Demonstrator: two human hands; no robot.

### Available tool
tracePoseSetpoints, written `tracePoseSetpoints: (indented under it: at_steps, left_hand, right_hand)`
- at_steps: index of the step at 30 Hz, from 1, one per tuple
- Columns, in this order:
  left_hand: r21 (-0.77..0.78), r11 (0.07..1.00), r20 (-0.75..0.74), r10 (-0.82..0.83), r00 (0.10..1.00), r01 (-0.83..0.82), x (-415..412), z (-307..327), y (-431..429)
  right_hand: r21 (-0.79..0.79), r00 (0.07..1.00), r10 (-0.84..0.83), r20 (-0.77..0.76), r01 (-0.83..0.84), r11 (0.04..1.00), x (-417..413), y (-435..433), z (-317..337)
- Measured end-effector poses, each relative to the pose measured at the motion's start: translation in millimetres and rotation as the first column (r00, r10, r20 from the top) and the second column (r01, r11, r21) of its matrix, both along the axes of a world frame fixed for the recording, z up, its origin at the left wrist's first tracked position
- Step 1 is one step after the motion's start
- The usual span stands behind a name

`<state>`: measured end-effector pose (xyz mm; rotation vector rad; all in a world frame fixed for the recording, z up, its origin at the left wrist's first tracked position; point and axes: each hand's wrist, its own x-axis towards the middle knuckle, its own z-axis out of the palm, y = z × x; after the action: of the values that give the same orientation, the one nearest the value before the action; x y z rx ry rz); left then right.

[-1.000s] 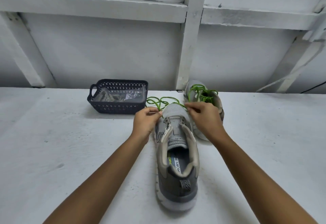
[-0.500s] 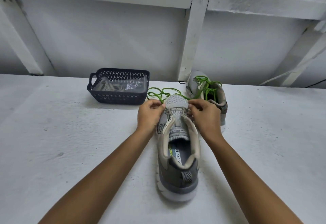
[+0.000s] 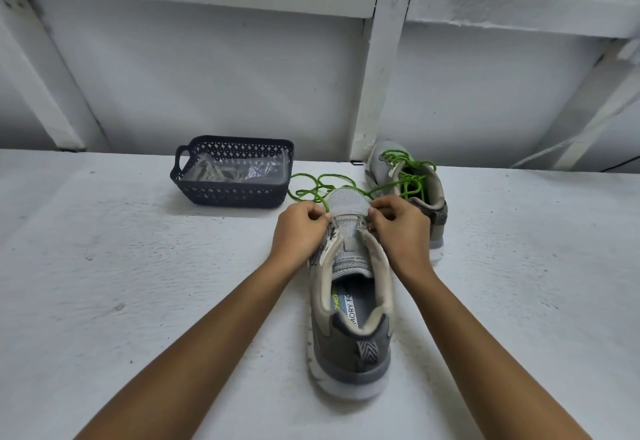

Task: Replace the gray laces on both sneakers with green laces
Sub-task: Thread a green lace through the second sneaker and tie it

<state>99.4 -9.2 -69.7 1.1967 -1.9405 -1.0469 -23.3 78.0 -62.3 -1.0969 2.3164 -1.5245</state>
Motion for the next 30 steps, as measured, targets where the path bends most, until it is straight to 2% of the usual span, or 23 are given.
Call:
tracePoseSetpoints:
  at_steps: [4, 7, 10, 13, 17, 19, 21, 23, 30]
  left_hand:
    - [-0.039, 0.998, 0.093, -0.045, 0.995, 0.049, 0.2, 6.4, 1.7]
    - [0.035, 0.997, 0.121, -0.079, 0.990, 0.075, 1.0, 8.7, 0.6]
    - [0.136, 0.984, 0.127, -0.130, 0.983, 0.113, 2.5, 10.8, -2.6]
    - [0.243, 0.961, 0.025, -0.144, 0.989, 0.134, 5.4, 16.8, -0.4]
    - [0.295, 0.946, -0.047, -0.125, 0.991, 0.134, 11.7, 18.6, 2.3]
    - [0.310, 0.943, -0.053, -0.107, 0.993, 0.119, 13.2, 18.5, 2.8]
    - [0.318, 0.941, -0.057, -0.101, 0.993, 0.114, 13.1, 18.7, 2.7]
    - [0.310, 0.944, -0.053, -0.102, 0.993, 0.113, 12.9, 18.0, 2.3]
    - [0.295, 0.949, -0.057, -0.096, 0.994, 0.109, 12.4, 15.6, 1.8]
  right_hand:
    - [0.058, 0.996, -0.005, -0.090, 0.011, 0.998, 0.5, -2.5, 1.3]
    - [0.140, 0.989, 0.024, -0.147, -0.003, 0.990, -0.6, -4.9, 3.4]
    - [0.300, 0.970, 0.110, -0.217, -0.041, 0.953, -2.4, -7.0, 16.1]
    - [0.504, 0.937, 0.255, -0.240, -0.105, 0.858, 0.9, -12.3, 33.7]
    - [0.746, 0.855, 0.482, -0.191, -0.193, 0.638, 6.1, -16.0, 61.2]
    - [0.803, 0.815, 0.559, -0.156, -0.225, 0.552, 4.9, -16.6, 71.5]
    - [0.832, 0.792, 0.592, -0.150, -0.222, 0.508, 4.0, -18.6, 75.6]
    - [0.844, 0.789, 0.596, -0.153, -0.210, 0.494, 4.6, -19.6, 76.0]
    - [0.818, 0.794, 0.566, -0.221, -0.165, 0.551, 7.9, -20.0, 72.5]
